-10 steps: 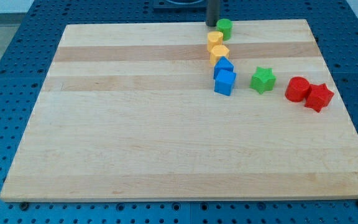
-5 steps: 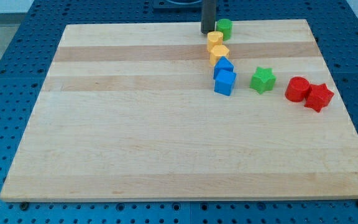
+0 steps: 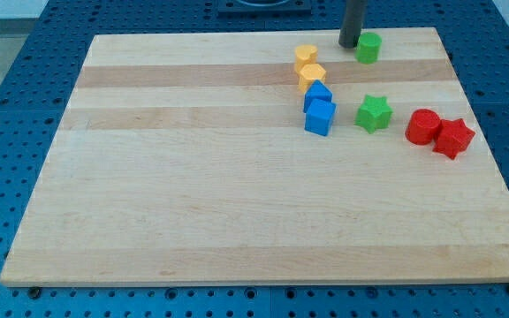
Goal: Place the green circle on top of the green star
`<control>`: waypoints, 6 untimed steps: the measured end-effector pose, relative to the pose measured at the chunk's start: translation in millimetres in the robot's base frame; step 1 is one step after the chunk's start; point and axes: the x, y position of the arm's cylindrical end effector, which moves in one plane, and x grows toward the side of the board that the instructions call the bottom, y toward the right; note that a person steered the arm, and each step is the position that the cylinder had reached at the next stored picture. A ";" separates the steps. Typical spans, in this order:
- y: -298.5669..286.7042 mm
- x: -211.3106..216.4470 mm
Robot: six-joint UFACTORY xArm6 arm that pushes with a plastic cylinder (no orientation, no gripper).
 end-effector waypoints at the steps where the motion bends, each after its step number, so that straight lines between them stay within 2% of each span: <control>1: 0.0 -18.3; 2: 4.5 -33.8; 3: 4.5 -29.3; 5: 8.7 21.4; 6: 16.1 27.2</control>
